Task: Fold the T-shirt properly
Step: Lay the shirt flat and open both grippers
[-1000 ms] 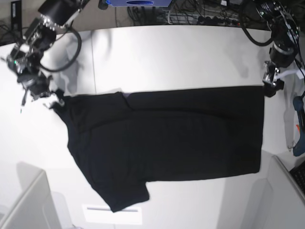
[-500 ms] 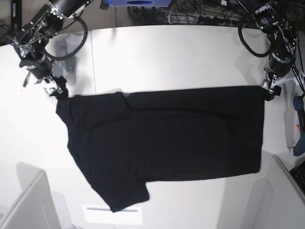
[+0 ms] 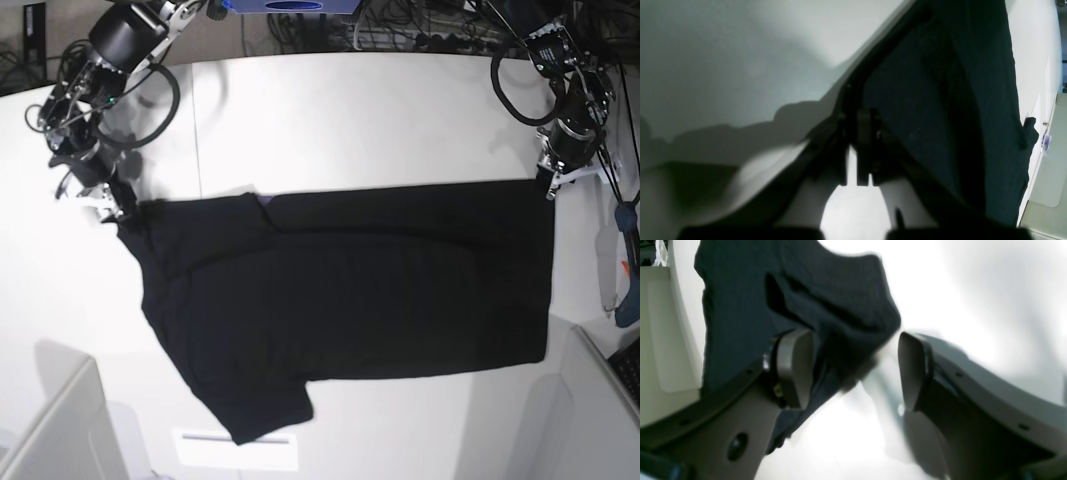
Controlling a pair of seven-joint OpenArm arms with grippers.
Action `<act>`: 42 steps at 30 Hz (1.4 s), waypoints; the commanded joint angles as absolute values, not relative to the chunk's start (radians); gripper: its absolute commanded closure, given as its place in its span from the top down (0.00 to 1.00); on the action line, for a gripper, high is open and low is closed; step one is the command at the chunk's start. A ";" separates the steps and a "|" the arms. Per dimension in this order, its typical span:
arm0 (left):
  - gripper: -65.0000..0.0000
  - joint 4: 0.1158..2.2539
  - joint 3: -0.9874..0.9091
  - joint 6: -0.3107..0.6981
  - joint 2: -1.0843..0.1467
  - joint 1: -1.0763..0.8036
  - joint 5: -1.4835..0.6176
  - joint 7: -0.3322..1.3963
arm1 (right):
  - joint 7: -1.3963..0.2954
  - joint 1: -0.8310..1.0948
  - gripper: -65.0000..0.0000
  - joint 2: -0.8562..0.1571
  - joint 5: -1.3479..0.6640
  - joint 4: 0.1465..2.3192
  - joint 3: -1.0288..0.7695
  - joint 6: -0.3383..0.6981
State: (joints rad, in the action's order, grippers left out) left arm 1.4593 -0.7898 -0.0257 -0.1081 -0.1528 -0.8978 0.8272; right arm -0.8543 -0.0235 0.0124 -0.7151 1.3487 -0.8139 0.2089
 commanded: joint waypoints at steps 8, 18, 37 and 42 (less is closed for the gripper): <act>0.00 1.477 -0.792 -0.019 -0.131 -0.143 -0.912 0.819 | -0.862 -0.068 0.46 -0.002 -0.696 1.283 -0.811 0.203; 0.00 1.527 -0.680 -0.019 -0.163 -0.180 -0.917 0.823 | -0.839 -0.077 0.00 -0.031 -0.704 1.296 -0.860 0.209; 0.00 1.710 -0.673 -0.019 -0.160 -0.437 -0.918 0.823 | -0.951 0.137 0.00 -0.053 -0.705 1.606 -0.880 0.209; 0.00 1.756 -0.673 -0.019 -0.156 -0.516 -0.918 0.823 | -0.989 0.214 0.00 -0.051 -0.705 1.672 -0.883 0.211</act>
